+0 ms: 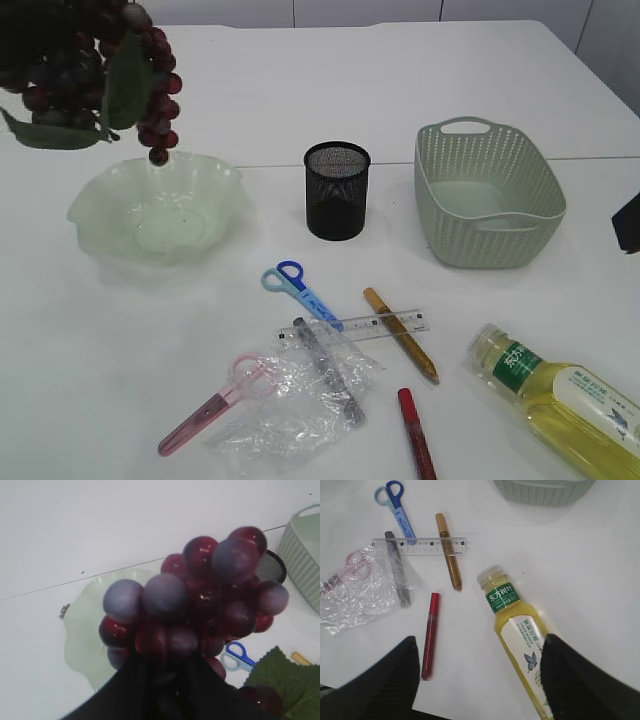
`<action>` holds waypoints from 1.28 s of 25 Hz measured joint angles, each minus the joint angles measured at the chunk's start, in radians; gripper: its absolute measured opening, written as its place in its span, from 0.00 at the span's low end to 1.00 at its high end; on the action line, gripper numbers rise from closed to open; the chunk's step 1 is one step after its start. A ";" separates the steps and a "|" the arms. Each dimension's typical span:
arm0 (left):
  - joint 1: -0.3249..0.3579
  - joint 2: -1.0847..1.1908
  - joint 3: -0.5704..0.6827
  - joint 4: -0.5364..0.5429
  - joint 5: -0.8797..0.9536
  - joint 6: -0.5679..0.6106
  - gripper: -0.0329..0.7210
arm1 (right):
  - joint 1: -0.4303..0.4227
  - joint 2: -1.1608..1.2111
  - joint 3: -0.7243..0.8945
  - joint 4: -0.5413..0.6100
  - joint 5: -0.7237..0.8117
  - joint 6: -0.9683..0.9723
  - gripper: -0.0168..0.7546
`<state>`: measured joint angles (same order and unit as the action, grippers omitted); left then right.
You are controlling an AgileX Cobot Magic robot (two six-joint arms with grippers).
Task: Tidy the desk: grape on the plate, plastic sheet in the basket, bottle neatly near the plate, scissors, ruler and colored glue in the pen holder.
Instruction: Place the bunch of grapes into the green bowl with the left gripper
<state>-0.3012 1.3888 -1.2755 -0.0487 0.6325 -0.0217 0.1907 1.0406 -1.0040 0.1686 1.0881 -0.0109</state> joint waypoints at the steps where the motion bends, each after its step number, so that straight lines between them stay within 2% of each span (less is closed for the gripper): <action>1: 0.000 0.031 -0.019 0.000 0.000 0.000 0.19 | 0.000 0.000 0.000 -0.002 0.000 0.000 0.74; 9: 0.005 0.300 -0.130 0.056 -0.019 -0.004 0.19 | 0.000 0.000 0.000 -0.017 0.018 0.000 0.74; 14: 0.056 0.412 -0.136 0.070 -0.078 -0.026 0.19 | 0.000 0.000 0.000 -0.030 0.040 0.000 0.74; 19: 0.096 0.480 -0.138 0.130 -0.095 -0.026 0.20 | 0.000 0.000 0.000 -0.032 0.042 0.000 0.74; 22: 0.098 0.506 -0.138 0.125 -0.086 -0.028 0.32 | 0.000 0.000 0.000 -0.032 0.043 0.000 0.74; 27: 0.098 0.510 -0.143 0.104 -0.082 -0.028 0.78 | 0.000 0.000 0.000 -0.034 0.046 0.000 0.74; 29: 0.098 0.505 -0.143 0.098 -0.074 -0.030 0.85 | 0.000 0.000 0.000 -0.034 0.046 0.000 0.73; 32: 0.098 0.462 -0.146 0.096 -0.048 -0.030 0.88 | 0.000 0.000 0.000 -0.034 0.046 0.000 0.73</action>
<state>-0.2033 1.8505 -1.4218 0.0472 0.5842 -0.0515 0.1907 1.0406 -1.0040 0.1347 1.1342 -0.0109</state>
